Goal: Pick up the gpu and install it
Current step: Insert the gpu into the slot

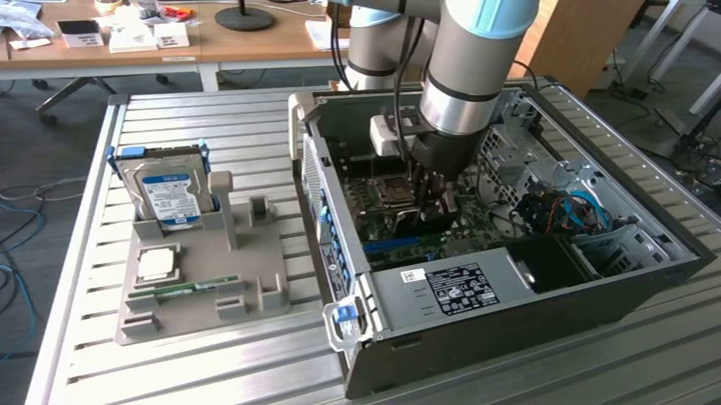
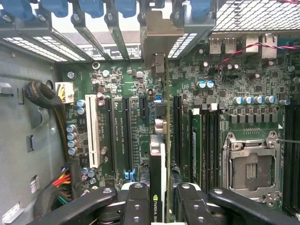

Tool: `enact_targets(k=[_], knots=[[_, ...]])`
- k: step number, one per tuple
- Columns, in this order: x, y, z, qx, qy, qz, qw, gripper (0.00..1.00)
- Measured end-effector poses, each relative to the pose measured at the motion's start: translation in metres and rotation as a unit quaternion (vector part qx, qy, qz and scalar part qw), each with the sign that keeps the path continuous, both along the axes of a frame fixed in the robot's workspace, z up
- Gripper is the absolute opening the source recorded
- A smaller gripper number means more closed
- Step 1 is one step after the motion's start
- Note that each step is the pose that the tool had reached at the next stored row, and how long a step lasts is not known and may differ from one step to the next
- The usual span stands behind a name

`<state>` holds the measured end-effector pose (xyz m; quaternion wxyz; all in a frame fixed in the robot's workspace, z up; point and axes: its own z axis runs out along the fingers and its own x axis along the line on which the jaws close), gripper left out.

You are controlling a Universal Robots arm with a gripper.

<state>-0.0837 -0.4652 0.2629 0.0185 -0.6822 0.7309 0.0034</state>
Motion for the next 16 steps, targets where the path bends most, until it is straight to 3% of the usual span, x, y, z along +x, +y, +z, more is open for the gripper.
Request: enact_targets(k=[16], knots=[[-0.005, -0.0001, -0.0006, -0.0001, 0.0001, 0.0, 1.0, 0.27]])
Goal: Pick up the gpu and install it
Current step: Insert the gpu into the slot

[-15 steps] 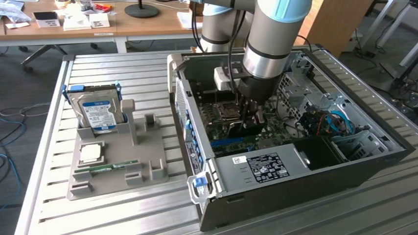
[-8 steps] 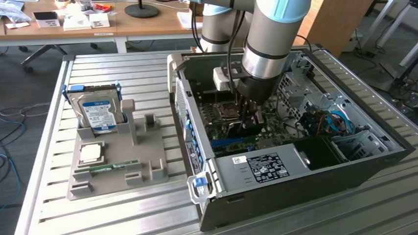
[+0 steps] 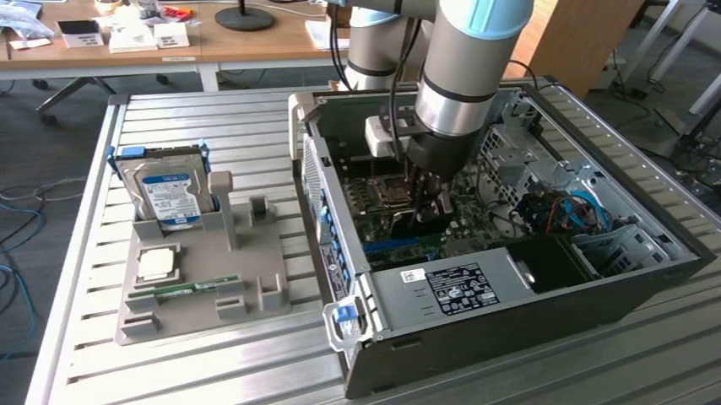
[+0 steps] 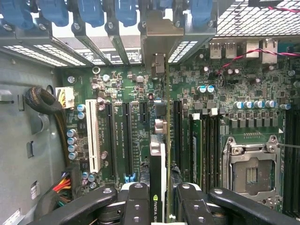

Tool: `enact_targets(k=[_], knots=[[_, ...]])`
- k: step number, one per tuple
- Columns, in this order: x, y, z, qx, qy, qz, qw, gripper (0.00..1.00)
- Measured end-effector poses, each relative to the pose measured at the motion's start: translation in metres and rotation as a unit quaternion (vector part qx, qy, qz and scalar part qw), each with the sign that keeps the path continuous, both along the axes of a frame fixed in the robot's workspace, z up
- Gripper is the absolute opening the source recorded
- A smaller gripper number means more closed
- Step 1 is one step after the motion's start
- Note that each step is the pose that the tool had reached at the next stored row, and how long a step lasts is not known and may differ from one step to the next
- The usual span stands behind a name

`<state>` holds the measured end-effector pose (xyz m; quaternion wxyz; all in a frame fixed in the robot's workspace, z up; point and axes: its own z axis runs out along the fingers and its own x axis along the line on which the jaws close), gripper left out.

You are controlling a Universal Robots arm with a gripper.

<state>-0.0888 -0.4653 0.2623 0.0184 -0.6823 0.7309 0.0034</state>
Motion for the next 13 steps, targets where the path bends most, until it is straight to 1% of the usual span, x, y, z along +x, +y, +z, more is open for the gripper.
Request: enact_targets(k=[13], knots=[[-0.0035, 0.0, -0.0024, 0.0, 0.0, 0.0, 1.0, 0.27]])
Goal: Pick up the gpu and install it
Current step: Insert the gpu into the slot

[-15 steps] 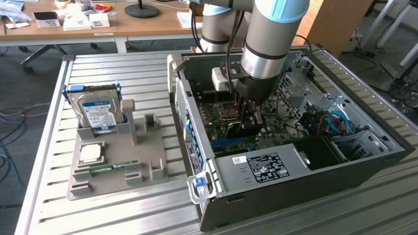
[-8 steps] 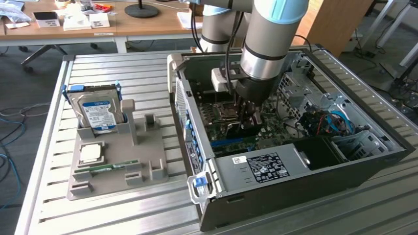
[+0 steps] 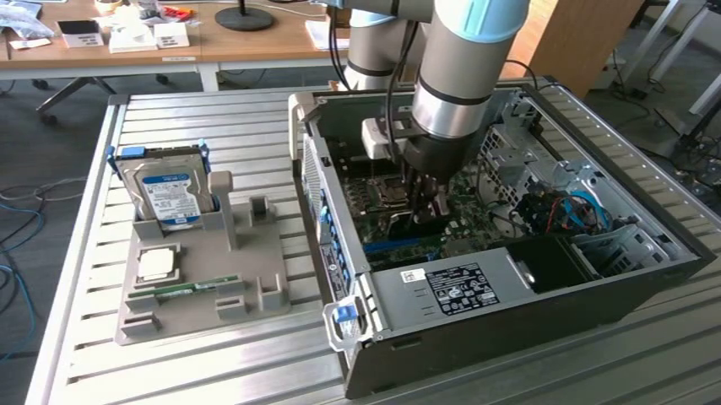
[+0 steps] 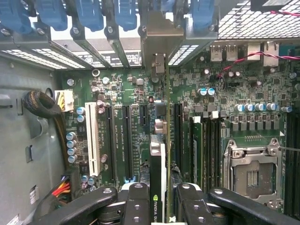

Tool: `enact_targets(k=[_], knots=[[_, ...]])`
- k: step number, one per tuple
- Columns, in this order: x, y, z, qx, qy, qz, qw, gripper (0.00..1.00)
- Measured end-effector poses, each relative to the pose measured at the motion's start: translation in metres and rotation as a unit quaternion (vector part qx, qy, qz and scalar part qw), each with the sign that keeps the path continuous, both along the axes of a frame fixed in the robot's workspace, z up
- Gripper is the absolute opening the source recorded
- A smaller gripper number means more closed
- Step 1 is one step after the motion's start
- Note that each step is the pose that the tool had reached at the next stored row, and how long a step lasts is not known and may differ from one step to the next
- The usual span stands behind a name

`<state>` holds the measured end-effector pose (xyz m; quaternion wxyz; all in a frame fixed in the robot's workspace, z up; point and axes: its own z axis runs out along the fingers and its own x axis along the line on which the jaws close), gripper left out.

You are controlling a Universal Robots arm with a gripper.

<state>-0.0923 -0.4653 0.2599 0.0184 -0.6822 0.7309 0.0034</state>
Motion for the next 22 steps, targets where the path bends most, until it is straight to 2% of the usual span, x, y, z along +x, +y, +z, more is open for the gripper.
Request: enact_targets(k=[22], knots=[[-0.0031, 0.0009, -0.0076, -0.0004, 0.0, 0.0, 1.0, 0.27]])
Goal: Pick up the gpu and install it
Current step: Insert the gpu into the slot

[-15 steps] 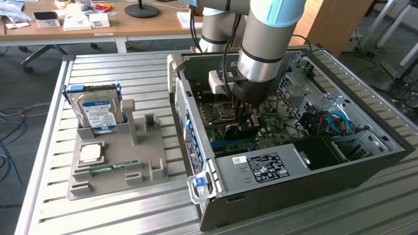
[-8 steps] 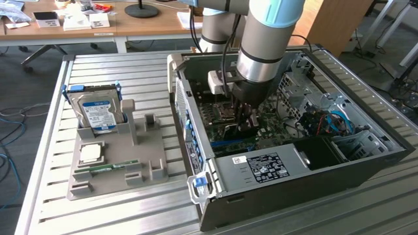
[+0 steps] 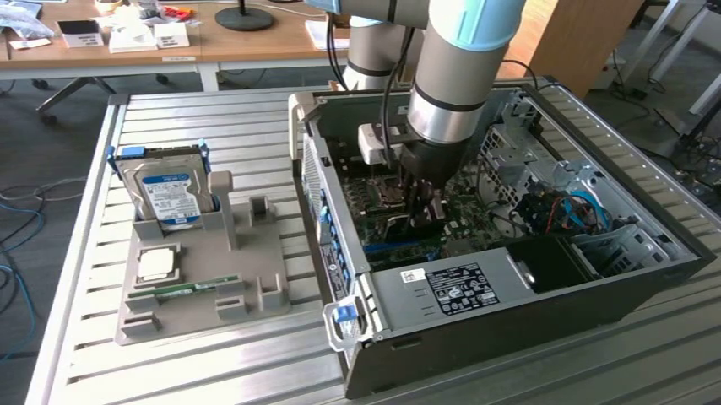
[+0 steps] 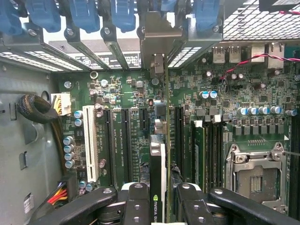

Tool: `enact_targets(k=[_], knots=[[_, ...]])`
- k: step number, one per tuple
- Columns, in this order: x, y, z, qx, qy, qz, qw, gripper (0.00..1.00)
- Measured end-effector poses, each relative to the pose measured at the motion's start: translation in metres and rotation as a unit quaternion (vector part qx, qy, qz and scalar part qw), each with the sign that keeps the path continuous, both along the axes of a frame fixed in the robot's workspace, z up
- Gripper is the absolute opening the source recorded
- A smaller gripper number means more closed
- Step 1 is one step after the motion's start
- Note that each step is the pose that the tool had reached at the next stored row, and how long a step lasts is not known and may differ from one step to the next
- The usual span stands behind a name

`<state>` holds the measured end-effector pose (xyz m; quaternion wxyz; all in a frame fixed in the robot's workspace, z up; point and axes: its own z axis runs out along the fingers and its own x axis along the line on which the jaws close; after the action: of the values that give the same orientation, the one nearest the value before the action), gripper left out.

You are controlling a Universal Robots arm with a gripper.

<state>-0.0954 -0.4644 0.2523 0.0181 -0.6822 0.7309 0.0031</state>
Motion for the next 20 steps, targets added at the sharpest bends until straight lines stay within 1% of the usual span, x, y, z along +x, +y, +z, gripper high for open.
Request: enact_targets(k=[6, 20], knots=[[0.0, 0.001, -0.0002, 0.0001, 0.0, -0.001, 1.0, 0.27], [0.0026, 0.001, -0.0003, 0.0, 0.0, -0.004, 1.0, 0.27]])
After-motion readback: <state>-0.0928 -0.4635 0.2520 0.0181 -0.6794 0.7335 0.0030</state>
